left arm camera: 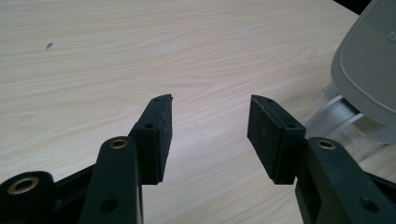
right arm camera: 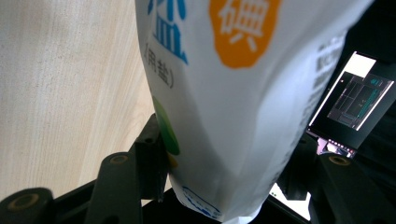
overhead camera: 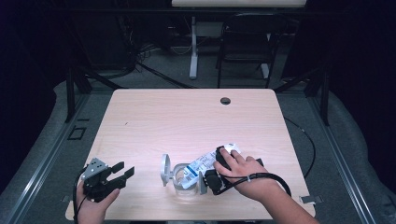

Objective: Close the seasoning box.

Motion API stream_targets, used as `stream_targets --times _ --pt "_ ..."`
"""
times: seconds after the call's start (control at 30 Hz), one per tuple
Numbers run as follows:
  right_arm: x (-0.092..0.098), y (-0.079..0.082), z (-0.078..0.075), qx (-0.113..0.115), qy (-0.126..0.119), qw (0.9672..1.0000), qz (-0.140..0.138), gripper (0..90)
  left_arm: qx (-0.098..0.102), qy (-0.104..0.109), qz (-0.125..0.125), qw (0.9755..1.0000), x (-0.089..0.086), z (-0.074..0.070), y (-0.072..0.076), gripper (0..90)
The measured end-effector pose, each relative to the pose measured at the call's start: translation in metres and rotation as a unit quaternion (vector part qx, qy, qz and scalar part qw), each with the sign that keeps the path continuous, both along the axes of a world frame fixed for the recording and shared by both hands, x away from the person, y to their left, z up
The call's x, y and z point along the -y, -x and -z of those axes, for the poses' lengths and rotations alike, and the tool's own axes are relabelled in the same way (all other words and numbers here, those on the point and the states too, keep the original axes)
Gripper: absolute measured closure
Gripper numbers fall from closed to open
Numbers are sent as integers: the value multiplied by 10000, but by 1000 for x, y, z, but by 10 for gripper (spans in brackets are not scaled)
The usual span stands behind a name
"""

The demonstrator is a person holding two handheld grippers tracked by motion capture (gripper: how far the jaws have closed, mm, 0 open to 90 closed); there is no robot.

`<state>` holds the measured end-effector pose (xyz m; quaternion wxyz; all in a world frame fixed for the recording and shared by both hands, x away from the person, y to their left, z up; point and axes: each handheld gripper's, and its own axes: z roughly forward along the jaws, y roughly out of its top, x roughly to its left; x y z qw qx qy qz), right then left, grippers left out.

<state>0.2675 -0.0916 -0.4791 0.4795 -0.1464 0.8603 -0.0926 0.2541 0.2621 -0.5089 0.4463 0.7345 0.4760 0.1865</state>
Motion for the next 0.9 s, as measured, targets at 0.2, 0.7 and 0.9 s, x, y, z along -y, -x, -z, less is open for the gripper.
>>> stream_targets --times 0.2,0.7,0.9 --pt "0 0 0 -21 0 10000 -17 465 5 2 -3 10000 0 0 0 505" --pt "0 0 0 4 10 10000 -43 466 23 3 -47 10000 0 0 0 505" --pt "0 0 0 13 27 10000 -39 467 0 -1 -5 10000 0 0 0 505"
